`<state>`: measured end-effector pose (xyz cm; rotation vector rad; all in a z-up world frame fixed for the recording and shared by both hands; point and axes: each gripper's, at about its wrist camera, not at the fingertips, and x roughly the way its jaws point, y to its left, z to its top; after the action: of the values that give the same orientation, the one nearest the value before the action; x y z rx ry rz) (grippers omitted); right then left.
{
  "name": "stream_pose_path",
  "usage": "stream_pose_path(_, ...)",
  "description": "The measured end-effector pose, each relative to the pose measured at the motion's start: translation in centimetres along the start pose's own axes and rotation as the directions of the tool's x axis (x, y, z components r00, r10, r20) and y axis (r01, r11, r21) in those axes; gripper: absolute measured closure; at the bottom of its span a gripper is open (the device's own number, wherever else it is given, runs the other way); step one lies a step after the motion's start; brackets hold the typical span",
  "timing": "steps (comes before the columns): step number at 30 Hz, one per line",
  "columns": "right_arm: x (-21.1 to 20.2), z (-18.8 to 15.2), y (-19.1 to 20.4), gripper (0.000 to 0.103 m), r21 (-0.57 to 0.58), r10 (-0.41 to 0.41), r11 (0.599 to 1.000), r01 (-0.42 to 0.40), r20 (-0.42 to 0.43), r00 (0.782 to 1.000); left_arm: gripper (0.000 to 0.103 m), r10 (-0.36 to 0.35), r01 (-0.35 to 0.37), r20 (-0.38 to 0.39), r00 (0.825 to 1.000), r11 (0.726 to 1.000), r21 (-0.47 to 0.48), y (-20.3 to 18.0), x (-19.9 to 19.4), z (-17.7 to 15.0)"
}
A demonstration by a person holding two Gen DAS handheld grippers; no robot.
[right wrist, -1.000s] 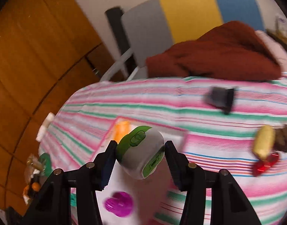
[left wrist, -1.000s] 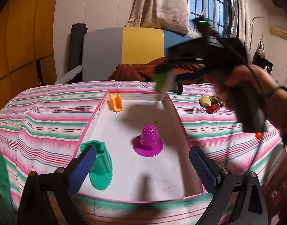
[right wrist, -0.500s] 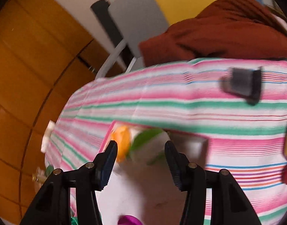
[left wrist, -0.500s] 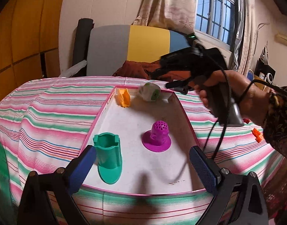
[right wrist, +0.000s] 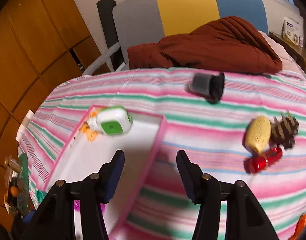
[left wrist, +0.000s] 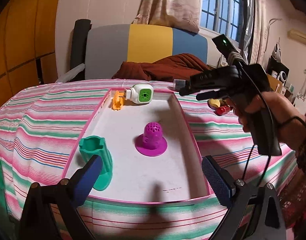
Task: Organize rigid objects
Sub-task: 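Lower the green-and-white round toy into the tray and open the right tool, then move the right tool away from the tray toward the orange blocks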
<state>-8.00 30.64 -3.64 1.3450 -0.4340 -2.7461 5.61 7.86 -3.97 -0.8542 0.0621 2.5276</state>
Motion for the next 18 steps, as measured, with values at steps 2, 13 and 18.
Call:
stream_pose_path(2, -0.5, -0.9, -0.5, 0.048, 0.005, -0.006, 1.0, 0.006, 0.006, 1.0, 0.003, 0.001, -0.001, -0.002, 1.0, 1.0, 0.005, -0.3, 0.0, 0.0)
stream_pose_path(13, 3.6, 6.4, 5.1, 0.048, -0.03, -0.055, 0.998, 0.055, -0.019, 0.998, 0.003, 0.047, -0.047, 0.003, 0.999, 0.999, -0.01, 0.3, -0.8, 0.2)
stream_pose_path(18, 7.4, 9.0, 7.2, 0.048, -0.054, -0.16, 0.986, 0.155, -0.083, 0.984, 0.003, 0.068, -0.069, -0.004, 0.998, 0.996, -0.055, 2.0, -1.0, 0.2)
